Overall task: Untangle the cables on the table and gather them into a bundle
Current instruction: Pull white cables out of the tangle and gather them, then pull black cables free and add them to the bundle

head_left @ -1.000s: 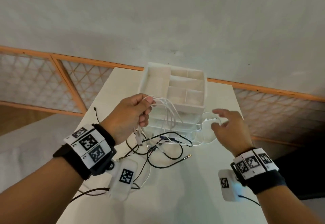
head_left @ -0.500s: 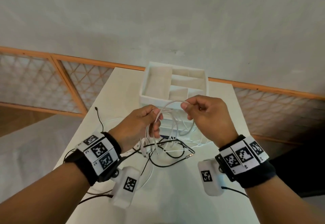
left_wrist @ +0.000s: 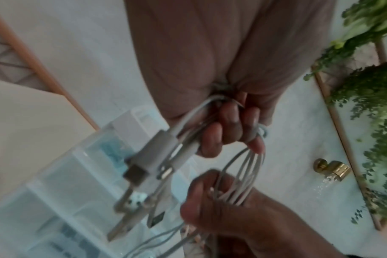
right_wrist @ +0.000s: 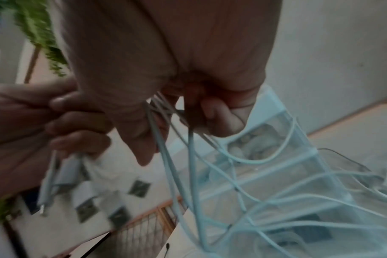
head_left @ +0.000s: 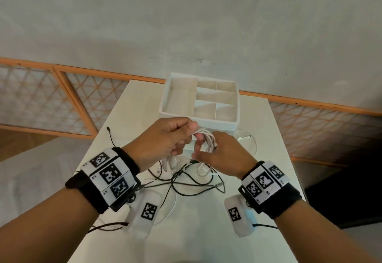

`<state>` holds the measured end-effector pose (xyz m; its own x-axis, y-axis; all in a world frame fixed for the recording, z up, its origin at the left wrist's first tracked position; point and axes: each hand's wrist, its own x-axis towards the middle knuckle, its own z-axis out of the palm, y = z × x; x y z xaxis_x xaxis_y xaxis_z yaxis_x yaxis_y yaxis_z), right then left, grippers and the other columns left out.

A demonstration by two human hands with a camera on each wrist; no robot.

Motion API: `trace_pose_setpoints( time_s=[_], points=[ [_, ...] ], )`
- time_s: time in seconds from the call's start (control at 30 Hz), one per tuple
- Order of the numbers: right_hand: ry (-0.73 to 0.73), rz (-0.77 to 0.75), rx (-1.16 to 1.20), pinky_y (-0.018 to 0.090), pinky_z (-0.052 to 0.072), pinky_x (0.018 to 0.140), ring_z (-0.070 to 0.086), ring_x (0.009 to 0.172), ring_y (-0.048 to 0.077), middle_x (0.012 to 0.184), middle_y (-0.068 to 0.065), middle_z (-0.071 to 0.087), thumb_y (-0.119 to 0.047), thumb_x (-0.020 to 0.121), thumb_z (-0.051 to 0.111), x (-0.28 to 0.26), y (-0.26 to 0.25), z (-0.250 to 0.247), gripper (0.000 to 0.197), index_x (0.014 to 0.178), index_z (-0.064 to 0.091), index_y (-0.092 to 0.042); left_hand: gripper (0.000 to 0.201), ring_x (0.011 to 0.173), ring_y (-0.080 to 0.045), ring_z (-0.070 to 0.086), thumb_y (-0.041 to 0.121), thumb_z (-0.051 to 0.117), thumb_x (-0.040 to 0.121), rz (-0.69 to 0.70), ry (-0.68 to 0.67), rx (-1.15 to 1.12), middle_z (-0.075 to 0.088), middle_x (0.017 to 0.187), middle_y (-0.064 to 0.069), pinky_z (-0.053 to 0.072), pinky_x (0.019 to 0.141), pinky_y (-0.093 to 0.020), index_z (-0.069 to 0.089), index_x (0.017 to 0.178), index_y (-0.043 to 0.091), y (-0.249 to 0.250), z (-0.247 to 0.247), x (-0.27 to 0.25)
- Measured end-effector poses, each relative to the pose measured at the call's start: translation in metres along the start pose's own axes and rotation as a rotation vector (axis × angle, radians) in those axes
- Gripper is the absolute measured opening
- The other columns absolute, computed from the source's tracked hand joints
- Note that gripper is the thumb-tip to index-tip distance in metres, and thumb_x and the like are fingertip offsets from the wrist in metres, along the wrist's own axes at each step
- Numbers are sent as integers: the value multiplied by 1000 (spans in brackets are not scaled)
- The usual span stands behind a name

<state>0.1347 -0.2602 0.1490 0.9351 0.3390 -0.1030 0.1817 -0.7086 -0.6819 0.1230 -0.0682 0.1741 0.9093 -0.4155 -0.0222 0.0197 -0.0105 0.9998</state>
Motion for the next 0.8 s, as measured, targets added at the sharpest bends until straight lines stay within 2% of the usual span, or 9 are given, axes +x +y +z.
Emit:
trace_pose_setpoints(
  time_s=[0.13,0.27,0.33,0.43,0.5,0.6,0.67,0.73,0.8],
  points=[
    [33,201,-252,20,36,57,62,71,16,76,-8,69,-36,87,68,6,45,-27,13,81,73,-26,41,49,-11,28,46,54,90,-7,80,141,35,54,10,28,50,-20,75,95,11,9,-21,-7],
    [571,270,-336,27,43,63,64,73,28,77,4,67,-30,86,70,3,72,-55,18,103,76,-32,36,48,-6,45,51,44,98,-154,-4,768,55,58,11,37,53,-22,72,92,28,-18,-38,-9],
    [662,257,-356,28,43,68,67,81,31,87,7,72,-21,87,69,3,84,-48,25,111,72,-29,38,59,-14,51,49,41,101,-250,7,970,60,71,3,39,59,-27,67,87,24,-43,-47,-8],
    [113,415,-382,33,50,85,66,97,22,101,-1,70,-32,85,74,-6,116,-15,61,137,46,-47,36,65,-18,52,38,41,103,-372,109,1075,58,73,1,34,57,-28,57,77,19,-73,-53,-10],
    [-70,423,-316,36,51,93,61,94,14,98,-10,61,-34,81,78,-14,127,6,85,143,24,-57,39,67,-20,52,33,39,104,-420,193,1028,57,73,-2,33,58,-29,59,79,11,-80,-52,-10],
    [-23,224,-162,25,49,81,54,72,-2,97,-15,58,-22,77,72,-28,116,28,60,127,51,-47,42,57,-16,46,36,41,103,-482,288,850,52,66,-1,31,53,-28,56,72,12,-78,-51,-9],
    [-221,105,-92,13,41,74,51,69,-7,106,-13,56,-16,72,66,-40,107,49,50,114,63,-41,47,50,-17,39,45,49,99,-471,285,762,43,58,-1,31,52,-29,45,68,10,-72,-46,-9],
    [-379,94,-182,18,43,81,51,80,-8,116,-11,47,-23,69,58,-51,112,71,47,112,65,-43,50,44,-17,32,48,54,96,-453,286,647,33,54,0,30,48,-27,34,66,14,-67,-40,-10],
    [-343,213,-295,29,47,91,58,90,10,121,-9,41,-34,76,57,-58,127,85,39,113,63,-44,50,43,-16,26,46,55,97,-458,316,486,28,55,-1,27,45,-25,30,66,17,-65,-36,-11]
  ],
)
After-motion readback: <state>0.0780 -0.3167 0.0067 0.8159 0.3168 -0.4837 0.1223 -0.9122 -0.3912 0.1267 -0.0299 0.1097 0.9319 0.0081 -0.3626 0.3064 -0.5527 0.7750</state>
